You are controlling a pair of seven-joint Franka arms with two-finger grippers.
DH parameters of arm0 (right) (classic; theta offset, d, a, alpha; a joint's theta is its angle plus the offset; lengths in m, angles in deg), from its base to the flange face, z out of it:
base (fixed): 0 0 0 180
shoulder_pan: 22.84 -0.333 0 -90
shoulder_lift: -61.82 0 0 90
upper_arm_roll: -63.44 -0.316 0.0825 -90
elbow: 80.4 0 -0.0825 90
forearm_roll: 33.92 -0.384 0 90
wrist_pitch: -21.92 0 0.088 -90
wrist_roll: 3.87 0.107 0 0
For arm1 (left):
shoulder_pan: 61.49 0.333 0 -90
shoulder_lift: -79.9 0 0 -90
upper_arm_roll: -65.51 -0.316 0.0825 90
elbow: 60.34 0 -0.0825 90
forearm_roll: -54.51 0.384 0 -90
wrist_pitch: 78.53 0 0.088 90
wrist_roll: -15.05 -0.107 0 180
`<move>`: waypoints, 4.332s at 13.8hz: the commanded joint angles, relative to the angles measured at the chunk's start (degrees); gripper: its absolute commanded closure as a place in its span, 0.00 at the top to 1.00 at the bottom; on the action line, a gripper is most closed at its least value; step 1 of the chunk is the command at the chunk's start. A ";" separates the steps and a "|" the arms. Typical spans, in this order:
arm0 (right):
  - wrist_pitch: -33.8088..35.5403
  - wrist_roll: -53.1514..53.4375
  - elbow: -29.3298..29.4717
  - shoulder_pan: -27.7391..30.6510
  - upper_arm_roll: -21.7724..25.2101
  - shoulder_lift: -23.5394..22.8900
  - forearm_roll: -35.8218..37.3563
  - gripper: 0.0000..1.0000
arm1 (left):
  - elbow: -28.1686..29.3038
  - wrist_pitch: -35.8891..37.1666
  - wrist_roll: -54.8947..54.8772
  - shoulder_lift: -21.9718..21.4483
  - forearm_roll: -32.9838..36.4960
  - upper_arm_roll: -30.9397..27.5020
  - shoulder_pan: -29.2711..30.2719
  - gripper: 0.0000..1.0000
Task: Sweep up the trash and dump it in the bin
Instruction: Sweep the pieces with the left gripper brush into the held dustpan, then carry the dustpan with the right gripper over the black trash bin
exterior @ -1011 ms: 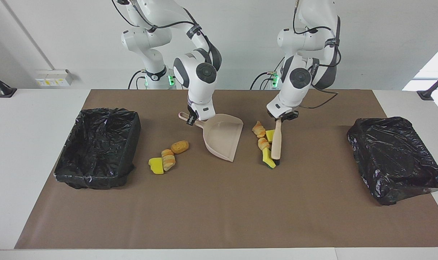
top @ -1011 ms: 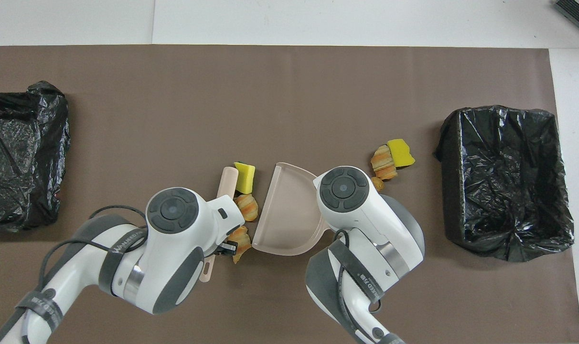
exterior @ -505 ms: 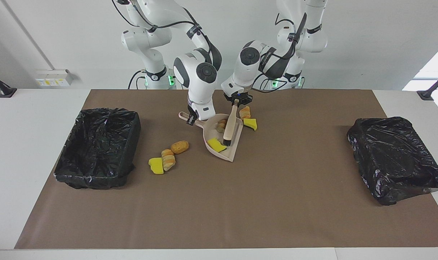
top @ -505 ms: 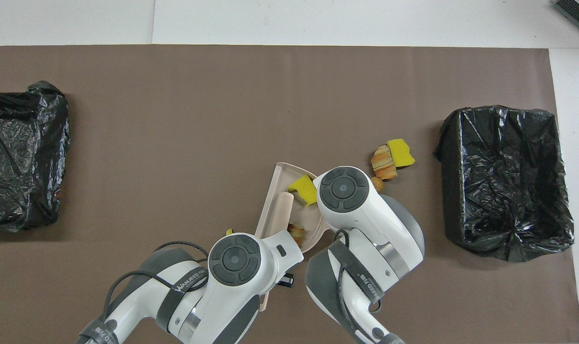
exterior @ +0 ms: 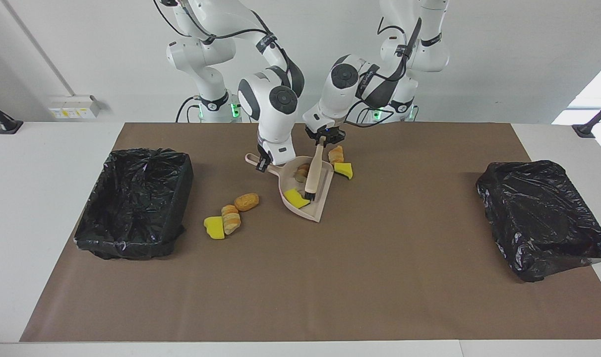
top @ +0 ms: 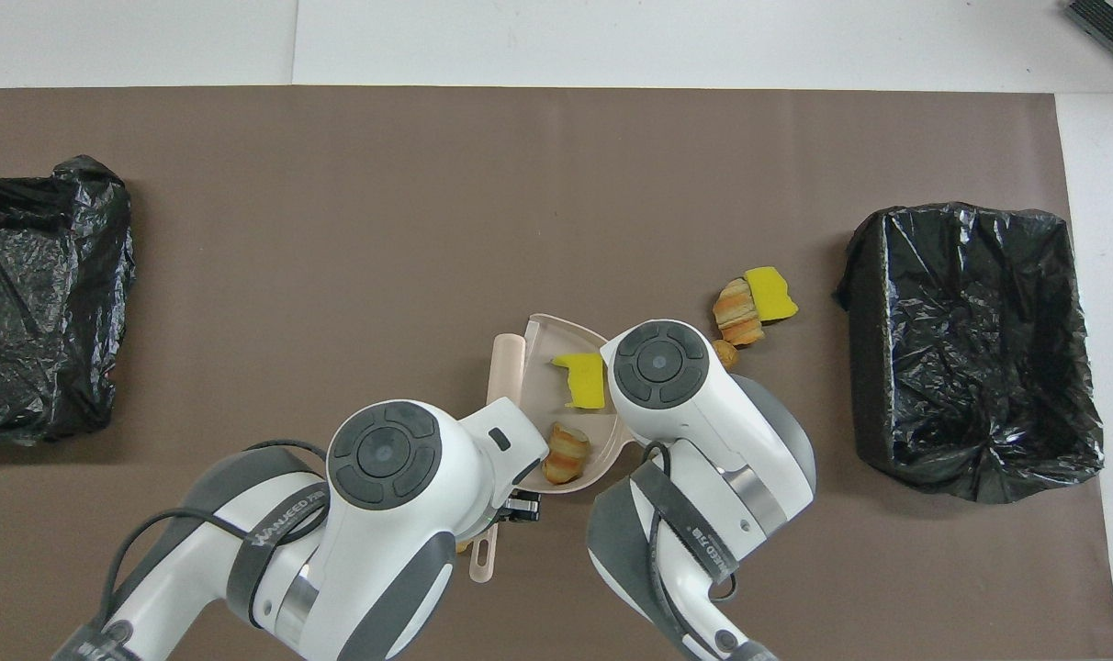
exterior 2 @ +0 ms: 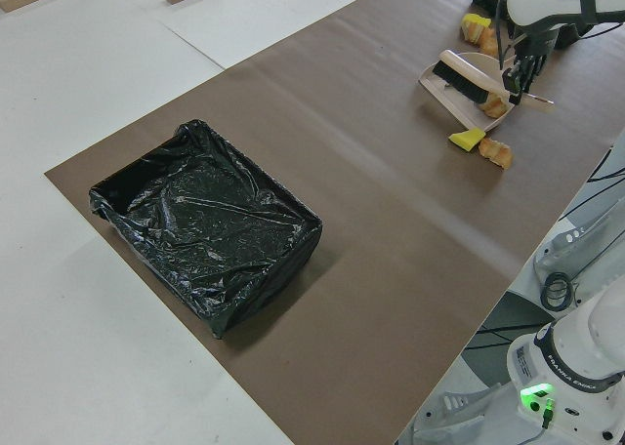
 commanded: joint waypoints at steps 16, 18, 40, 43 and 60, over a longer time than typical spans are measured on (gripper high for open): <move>-6.18 -13.24 -9.43 0.85 -0.31 6.44 3.02 0.00 | 17.51 -7.04 23.08 -7.35 -12.70 3.20 -2.48 0.00; -6.18 -12.98 -9.43 0.85 -0.31 6.44 3.02 0.00 | 16.01 -6.87 13.50 -6.29 -13.32 3.29 -2.49 0.00; -3.21 -13.77 -7.59 5.66 -0.13 9.41 -3.81 0.00 | 22.33 2.98 7.83 -23.52 -8.57 5.49 -3.79 0.00; 4.09 -14.91 -1.80 8.66 0.04 10.30 -4.62 0.00 | 24.26 -1.31 11.42 -23.43 -8.66 10.56 -4.42 0.00; 4.92 -48.99 12.11 46.09 9.71 10.74 9.51 0.00 | 25.17 -12.50 1.26 -13.52 -19.65 16.39 1.01 0.38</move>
